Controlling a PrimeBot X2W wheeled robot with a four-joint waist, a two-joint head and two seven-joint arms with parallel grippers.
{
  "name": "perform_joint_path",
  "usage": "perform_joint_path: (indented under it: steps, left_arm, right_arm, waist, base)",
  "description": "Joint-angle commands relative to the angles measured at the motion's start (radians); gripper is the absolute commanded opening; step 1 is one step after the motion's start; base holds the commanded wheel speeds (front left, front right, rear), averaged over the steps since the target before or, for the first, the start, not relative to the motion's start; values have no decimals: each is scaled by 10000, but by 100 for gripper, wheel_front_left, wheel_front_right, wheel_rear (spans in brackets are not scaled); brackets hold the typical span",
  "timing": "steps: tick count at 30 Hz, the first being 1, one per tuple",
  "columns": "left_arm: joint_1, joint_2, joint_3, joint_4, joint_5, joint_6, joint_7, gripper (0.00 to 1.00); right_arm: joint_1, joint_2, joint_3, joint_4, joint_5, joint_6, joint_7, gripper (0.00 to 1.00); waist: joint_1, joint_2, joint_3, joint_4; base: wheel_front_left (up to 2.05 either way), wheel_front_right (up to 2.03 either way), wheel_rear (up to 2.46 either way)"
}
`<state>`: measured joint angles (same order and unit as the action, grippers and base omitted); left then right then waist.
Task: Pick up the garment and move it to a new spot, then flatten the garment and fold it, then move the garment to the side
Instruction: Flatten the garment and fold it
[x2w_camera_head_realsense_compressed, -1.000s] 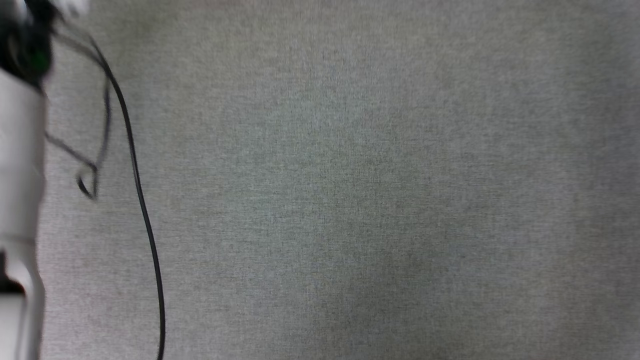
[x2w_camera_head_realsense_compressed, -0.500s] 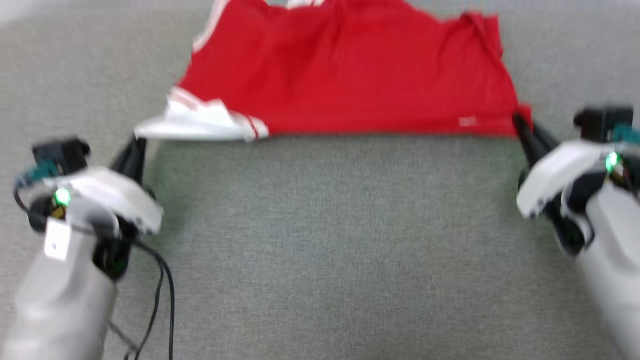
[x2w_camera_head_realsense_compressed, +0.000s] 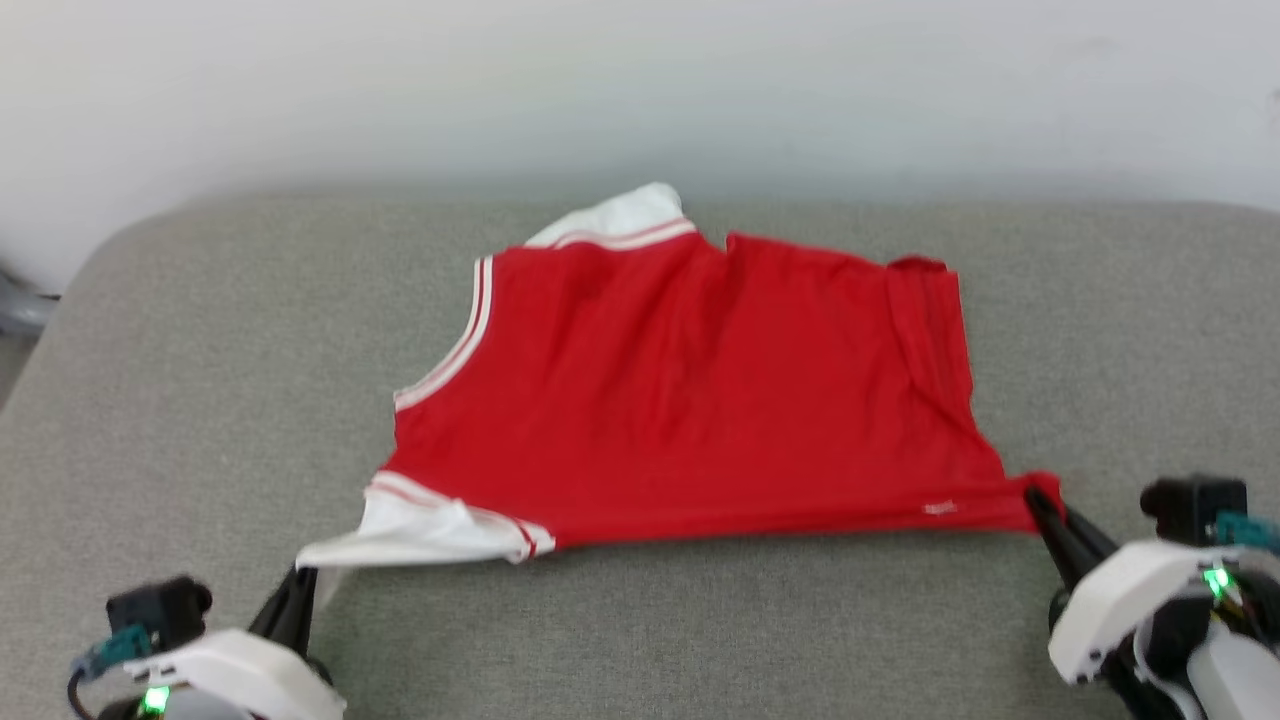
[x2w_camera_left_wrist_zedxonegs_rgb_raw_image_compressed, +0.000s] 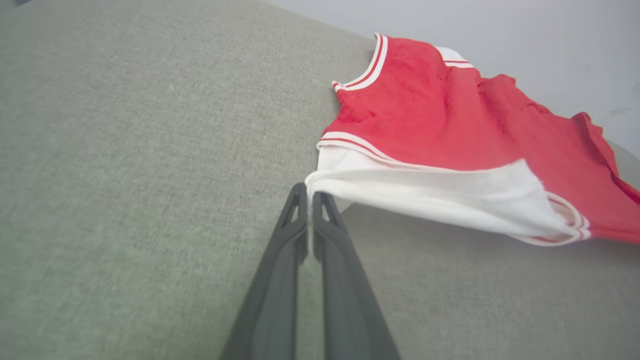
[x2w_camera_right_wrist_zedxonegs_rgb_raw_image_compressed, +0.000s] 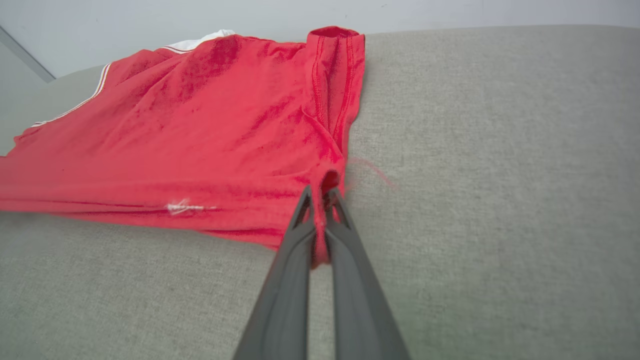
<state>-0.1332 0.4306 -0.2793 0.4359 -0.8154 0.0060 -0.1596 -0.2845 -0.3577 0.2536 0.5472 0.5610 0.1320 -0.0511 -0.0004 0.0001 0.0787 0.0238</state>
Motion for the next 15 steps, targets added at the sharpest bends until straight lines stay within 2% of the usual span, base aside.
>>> perform_joint_path:
  steps: [1,10,15]
  left_arm:
    - [350,180,171,-149,-74,218,26,0]
    - [3308,426,537,-2898,-583,1490,551,0]
    - [4308,609,652,-4014,-723,1951,854,0]
  right_arm:
    - [370,-71,-197,-128,-123,-25,69,0]
    - [3317,639,-1905,-2545,-947,-27,1316,0]
    - [4682,1260,-2710,-3888,-1441,-27,2099,0]
  waist:
    - [4,-1,-464,36]
    - [4,-1,-1100,187]
    - [4,-1,-1217,352]
  base:
    - [0,0,0]
    - [0,0,0]
    - [0,0,0]
